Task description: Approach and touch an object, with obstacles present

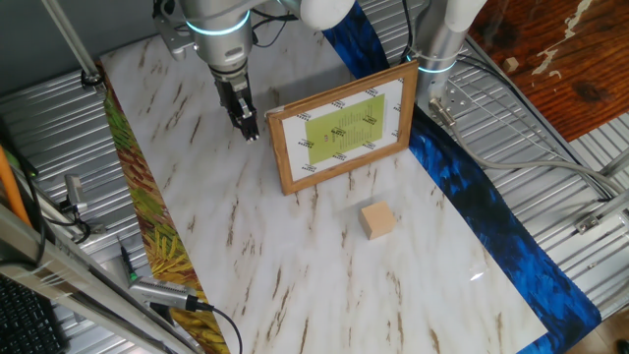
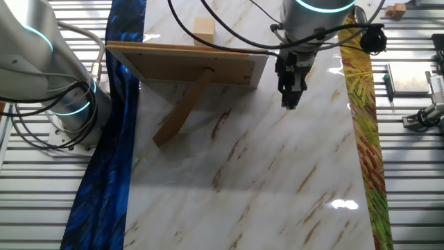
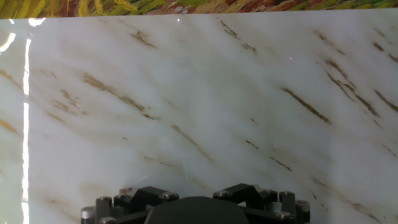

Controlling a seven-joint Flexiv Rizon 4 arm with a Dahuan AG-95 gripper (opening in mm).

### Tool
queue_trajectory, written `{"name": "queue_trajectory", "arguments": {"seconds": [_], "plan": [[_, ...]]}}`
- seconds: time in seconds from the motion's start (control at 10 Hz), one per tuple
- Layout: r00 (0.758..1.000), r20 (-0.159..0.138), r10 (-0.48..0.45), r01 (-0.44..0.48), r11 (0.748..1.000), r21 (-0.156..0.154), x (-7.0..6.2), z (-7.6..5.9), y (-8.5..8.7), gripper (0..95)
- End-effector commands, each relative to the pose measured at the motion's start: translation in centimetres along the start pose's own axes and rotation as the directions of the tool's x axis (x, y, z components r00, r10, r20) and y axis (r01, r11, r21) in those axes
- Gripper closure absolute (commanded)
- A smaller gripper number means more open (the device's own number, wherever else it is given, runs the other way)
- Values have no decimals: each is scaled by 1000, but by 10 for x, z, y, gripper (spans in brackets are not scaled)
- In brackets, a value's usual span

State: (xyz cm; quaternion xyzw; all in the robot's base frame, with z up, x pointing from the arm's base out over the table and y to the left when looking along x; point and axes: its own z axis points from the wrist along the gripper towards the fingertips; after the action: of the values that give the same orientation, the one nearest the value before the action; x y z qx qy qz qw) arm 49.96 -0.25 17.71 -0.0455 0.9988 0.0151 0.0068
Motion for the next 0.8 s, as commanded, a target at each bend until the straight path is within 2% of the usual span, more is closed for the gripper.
{"name": "queue_trajectory", "arguments": {"seconds": [0.1,0.5,0.8], "plan": [[895,42,-444,445,887,-124,-7,-18,11,950],[897,42,-441,443,888,-123,-18,-16,27,950],[881,46,-471,473,872,-123,-18,-18,22,950]]}}
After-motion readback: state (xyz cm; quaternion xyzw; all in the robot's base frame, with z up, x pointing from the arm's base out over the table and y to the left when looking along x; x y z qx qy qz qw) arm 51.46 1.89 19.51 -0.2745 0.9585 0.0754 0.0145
